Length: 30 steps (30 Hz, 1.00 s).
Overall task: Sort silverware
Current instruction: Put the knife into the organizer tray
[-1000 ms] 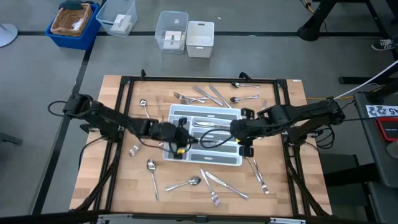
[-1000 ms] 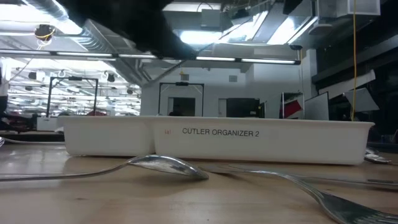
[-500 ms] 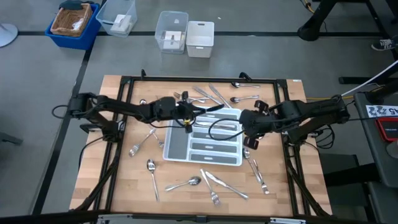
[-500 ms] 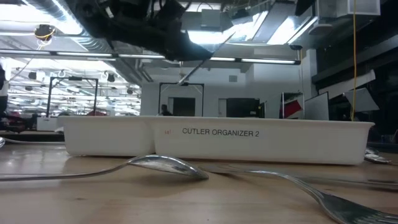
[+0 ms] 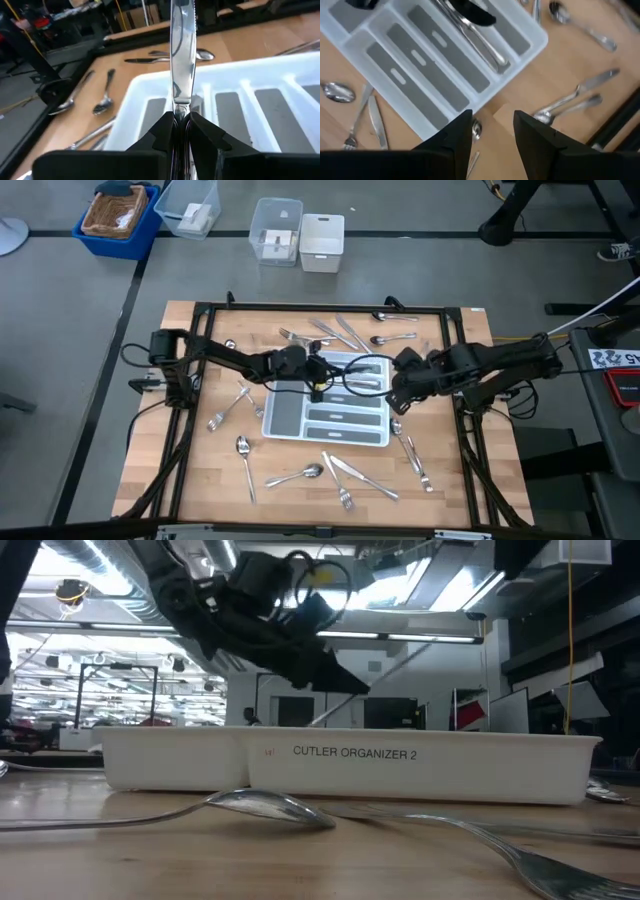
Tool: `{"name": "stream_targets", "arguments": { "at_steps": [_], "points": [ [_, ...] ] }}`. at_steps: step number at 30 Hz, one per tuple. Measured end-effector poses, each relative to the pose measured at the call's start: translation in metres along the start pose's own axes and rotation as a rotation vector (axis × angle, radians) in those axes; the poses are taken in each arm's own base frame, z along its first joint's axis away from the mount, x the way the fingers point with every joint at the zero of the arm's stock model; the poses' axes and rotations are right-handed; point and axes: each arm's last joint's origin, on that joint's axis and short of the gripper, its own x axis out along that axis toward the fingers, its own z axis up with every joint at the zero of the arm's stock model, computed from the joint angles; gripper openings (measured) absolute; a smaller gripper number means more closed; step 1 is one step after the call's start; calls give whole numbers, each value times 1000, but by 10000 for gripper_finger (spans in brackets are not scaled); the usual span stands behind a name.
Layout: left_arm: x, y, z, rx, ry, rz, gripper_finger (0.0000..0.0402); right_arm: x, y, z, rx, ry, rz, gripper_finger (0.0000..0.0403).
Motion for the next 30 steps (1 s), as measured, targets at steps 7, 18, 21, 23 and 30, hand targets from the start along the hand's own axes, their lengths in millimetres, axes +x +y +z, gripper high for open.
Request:
{"name": "stream_targets", "arguments": {
  "at_steps": [7, 18, 21, 23, 30],
  "points": [
    [7, -6, -9, 9, 54, -23, 42, 31, 12, -32, 86, 65, -45, 147],
    [6, -9, -17, 38, 135, -48, 43, 83, 32, -80, 152, 70, 32, 147],
    [6, -9, -18, 48, 148, -52, 43, 100, 33, -90, 155, 80, 63, 147],
    [6, -9, -19, 45, 154, -52, 43, 111, 33, -95, 175, 92, 77, 147],
    [6, -8, -20, 16, 170, -27, 43, 138, 29, -112, 179, 134, 111, 147]
  ]
}}
